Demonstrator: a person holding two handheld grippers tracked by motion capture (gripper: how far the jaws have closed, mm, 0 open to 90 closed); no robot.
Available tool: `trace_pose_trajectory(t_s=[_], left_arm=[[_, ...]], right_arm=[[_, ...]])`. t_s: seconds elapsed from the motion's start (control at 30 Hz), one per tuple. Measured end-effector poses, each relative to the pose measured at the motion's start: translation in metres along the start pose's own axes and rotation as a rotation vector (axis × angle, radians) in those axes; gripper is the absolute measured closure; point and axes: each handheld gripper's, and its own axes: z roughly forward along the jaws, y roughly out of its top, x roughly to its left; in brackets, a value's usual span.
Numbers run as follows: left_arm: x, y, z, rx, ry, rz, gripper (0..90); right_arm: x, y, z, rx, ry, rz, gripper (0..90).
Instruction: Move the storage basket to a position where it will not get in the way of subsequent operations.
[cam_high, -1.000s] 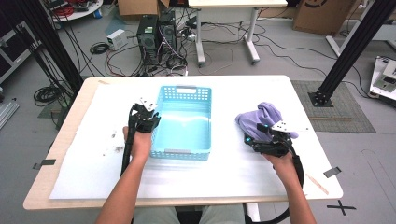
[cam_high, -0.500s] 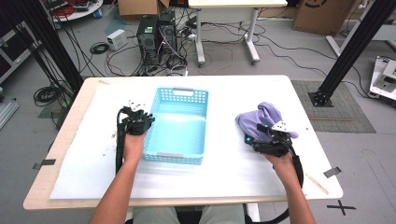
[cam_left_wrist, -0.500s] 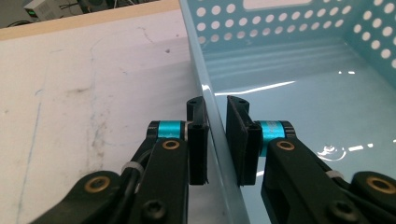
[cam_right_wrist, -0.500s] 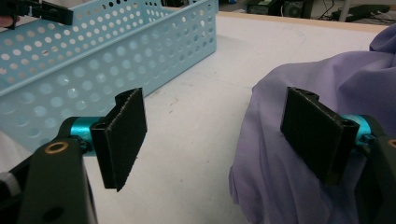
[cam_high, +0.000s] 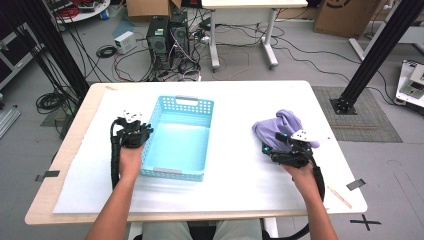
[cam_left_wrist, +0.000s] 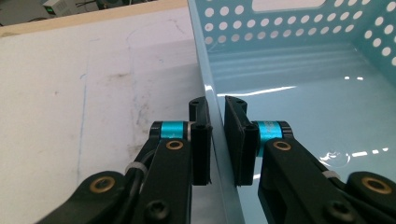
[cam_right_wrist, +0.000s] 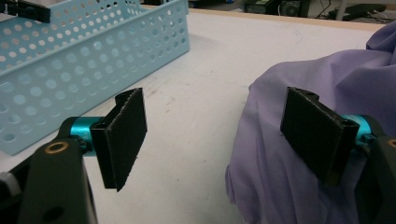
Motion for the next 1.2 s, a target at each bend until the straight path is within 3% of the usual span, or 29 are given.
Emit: trace_pose_trajectory(t_s=[0.17, 0.33, 0.43, 0.67, 0.83, 1.1, 1.2], left_arm=[[0.005, -0.006, 0.001, -0.017, -0.051, -0.002, 72.9], [0.006, -0.004, 0.000, -0.027, -0.055, 0.012, 70.6], [0.007, -0.005, 0.002, -0.006, -0.046, 0.021, 76.4], [0.003, -0.005, 0.001, -0.007, 0.006, 0.030, 80.1], [0.005, -0.006, -0.002, -0.011, 0.013, 0.020, 80.3], [0.020, -0.008, -0.009, -0.024, 0.037, -0.015, 80.3], [0.031, -0.012, -0.015, -0.022, 0.057, -0.034, 80.3]], right_arm=[[-0.002, 0.000, 0.000, -0.005, -0.001, 0.008, 22.9], [-0.001, 0.000, 0.000, -0.004, 0.000, 0.009, 23.1], [-0.001, 0.000, 0.000, -0.008, 0.001, 0.001, 23.2], [-0.001, 0.000, -0.001, -0.005, -0.002, 0.006, 23.2], [-0.001, -0.001, 0.000, -0.003, -0.003, 0.009, 23.4], [-0.001, -0.002, -0.001, -0.003, -0.003, 0.008, 23.5], [-0.001, -0.002, -0.001, -0.004, -0.003, 0.005, 23.5]])
